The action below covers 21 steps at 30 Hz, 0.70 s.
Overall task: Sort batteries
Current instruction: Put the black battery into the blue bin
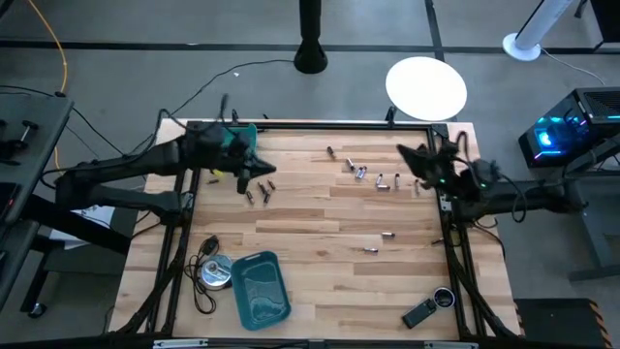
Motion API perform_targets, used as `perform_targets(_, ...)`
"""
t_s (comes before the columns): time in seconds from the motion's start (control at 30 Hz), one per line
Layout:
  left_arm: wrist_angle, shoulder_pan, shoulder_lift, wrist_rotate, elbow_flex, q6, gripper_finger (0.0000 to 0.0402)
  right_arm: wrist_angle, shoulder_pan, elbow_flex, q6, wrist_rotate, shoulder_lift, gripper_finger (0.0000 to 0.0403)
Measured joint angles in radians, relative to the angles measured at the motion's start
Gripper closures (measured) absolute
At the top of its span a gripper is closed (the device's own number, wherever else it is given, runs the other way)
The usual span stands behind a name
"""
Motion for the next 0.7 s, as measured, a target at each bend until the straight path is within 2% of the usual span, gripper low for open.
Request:
perform_targets(0.1,-0.125,0.000,0.046,-0.005,-0.015,-0.123,0.0401,-0.099,-0.012,0.094,-0.047,-0.001,0.104,0.0402)
perform_targets(0.2,-0.298,-0.011,0.089,-0.034,-0.024,-0.190,0.0388,-0.305,-0.045,0.188,-0.052,-0.001,0.159,0.0402)
perform_targets(0.33,-0.520,-0.061,0.139,-0.208,-0.036,-0.270,0.0351,-0.652,-0.102,0.302,-0.016,0.000,0.202,0.0402)
perform_targets(0.4,-0.548,-0.079,0.158,-0.284,-0.048,-0.344,0.0327,-0.770,-0.130,0.341,0.018,-0.001,0.214,0.0402)
perform_targets(0.5,-0.523,-0.095,0.185,-0.318,-0.096,-0.502,0.0290,-0.880,-0.163,0.376,0.033,-0.006,0.227,0.0402)
perform_targets(0.6,-0.490,-0.112,0.223,-0.321,-0.133,-0.640,0.0256,-0.906,-0.181,0.385,0.028,-0.023,0.228,0.0402)
perform_targets(0.7,-0.488,-0.120,0.271,-0.366,-0.162,-0.767,0.0233,-0.906,-0.190,0.386,0.025,-0.029,0.227,0.0402)
